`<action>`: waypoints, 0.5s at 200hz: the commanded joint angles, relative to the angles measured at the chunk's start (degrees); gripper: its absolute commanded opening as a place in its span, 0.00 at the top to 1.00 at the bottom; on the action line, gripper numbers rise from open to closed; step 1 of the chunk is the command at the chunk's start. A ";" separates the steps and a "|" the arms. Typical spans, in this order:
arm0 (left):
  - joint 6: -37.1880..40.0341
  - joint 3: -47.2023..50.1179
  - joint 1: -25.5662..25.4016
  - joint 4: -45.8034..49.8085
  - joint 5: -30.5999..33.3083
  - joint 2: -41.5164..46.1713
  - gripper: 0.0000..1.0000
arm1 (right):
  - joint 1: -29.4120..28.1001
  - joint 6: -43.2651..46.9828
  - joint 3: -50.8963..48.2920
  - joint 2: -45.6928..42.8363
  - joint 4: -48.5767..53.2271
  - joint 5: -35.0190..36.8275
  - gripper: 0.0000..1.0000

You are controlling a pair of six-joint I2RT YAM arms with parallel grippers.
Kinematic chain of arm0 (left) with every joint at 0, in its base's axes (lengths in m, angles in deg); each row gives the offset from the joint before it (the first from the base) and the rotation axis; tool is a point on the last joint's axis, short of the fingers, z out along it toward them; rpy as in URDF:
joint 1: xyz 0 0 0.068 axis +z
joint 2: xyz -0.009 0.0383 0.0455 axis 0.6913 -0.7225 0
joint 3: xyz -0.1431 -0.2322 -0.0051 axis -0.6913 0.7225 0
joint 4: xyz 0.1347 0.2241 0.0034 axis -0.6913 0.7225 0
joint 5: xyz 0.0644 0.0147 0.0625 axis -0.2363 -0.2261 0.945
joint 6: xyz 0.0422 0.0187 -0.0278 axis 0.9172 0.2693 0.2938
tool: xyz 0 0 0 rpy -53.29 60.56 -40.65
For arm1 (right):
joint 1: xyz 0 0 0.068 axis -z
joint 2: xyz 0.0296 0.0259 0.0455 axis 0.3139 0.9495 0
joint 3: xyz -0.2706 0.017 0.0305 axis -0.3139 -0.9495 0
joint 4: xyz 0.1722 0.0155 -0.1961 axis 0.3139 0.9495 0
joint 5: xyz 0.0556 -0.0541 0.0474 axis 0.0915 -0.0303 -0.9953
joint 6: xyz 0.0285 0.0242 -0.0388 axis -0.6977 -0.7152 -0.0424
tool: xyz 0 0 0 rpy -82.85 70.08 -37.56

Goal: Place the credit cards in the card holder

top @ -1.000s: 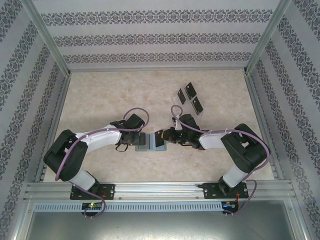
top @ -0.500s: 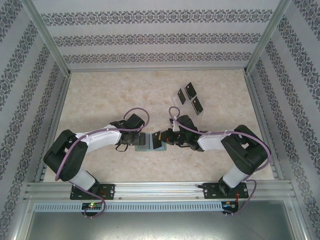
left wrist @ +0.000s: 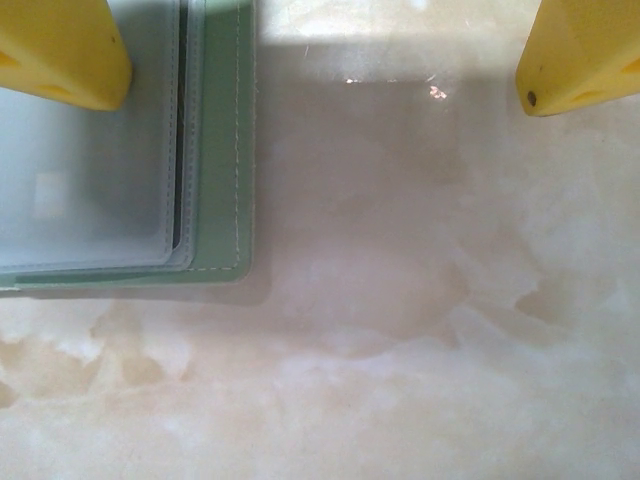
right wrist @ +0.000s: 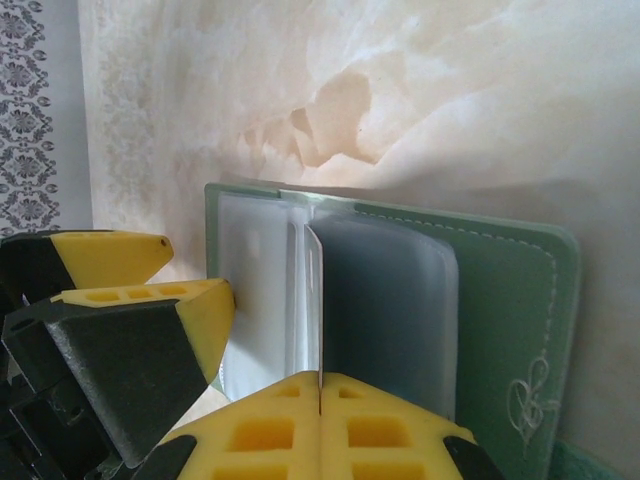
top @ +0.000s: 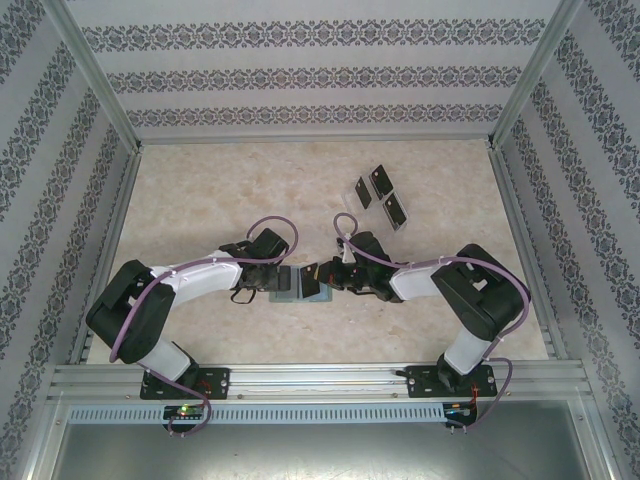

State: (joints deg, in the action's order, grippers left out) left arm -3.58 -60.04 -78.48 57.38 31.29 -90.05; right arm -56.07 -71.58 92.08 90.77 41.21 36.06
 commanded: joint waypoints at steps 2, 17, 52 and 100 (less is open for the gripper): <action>1.25 2.29 0.81 4.06 1.56 -0.65 0.00 | -0.79 -1.00 0.81 1.79 -1.59 1.68 1.00; 1.26 2.44 0.79 3.92 1.58 -0.53 0.00 | -0.94 -1.52 0.81 2.34 -2.15 1.73 1.00; 1.23 2.66 0.82 3.71 1.37 -0.44 0.00 | -1.47 -3.04 0.24 3.10 -3.71 2.85 1.00; 1.07 3.19 0.81 3.20 1.03 -0.44 0.00 | -2.47 -5.02 -1.03 3.71 -5.66 4.79 1.00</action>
State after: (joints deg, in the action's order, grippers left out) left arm -3.60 -59.41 -78.43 56.88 31.31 -89.63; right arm -57.21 -75.12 92.13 92.68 37.06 38.53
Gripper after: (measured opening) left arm 0.999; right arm 0.065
